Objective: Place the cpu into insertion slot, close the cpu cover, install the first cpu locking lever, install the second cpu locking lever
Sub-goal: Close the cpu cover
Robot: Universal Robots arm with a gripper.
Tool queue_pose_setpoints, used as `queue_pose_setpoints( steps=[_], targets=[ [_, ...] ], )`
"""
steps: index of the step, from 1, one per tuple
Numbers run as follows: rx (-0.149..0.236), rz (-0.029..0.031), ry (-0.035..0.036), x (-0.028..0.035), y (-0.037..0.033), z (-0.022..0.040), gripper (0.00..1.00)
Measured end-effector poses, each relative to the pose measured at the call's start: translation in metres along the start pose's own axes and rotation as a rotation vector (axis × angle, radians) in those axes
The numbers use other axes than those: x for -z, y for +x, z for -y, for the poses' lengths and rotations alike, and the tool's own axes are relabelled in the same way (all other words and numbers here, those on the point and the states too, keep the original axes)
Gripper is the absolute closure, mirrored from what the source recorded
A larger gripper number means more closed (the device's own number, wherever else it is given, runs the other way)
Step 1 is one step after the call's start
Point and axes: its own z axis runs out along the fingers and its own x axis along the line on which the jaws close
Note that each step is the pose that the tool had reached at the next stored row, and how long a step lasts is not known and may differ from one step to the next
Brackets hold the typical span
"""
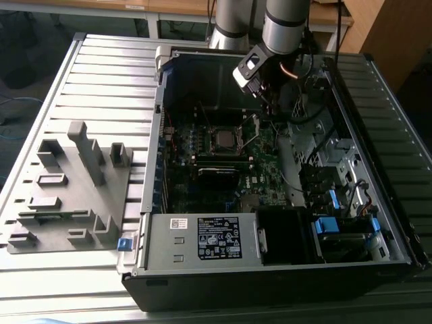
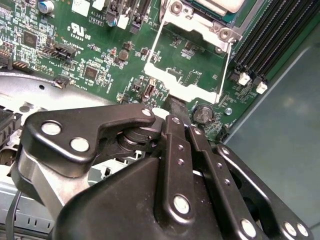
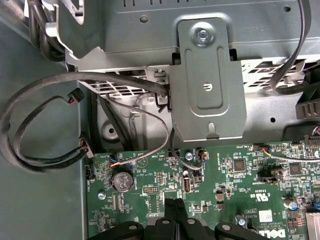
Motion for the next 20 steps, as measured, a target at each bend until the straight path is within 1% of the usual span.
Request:
queue_pose_setpoints(
  steps=[2, 6, 10, 12, 14, 17, 18, 19, 20],
  targets=[
    [0.000, 0.0003, 0.0000, 0.0001, -0.0003, 0.0025, 0.89],
    [0.000, 0.0002, 0.0000, 0.0004, -0.0009, 0.0101, 0.89],
    [0.000, 0.0001, 0.0000, 0.0008, -0.0017, 0.0195, 0.89],
    [0.000, 0.0001, -0.0001, 0.0011, -0.0023, 0.0252, 0.89],
    [0.000, 0.0001, -0.0001, 0.0016, -0.0029, 0.0325, 0.89],
    [0.000, 0.0000, -0.0003, 0.0024, -0.0040, 0.0456, 0.89],
    [0.000, 0.0001, -0.0005, 0.0030, -0.0047, 0.0538, 0.89],
    [0.000, 0.0001, -0.0007, 0.0036, -0.0056, 0.0642, 0.89],
    [0.000, 0.0000, -0.0008, 0.0037, -0.0058, 0.0668, 0.89]
  ],
)
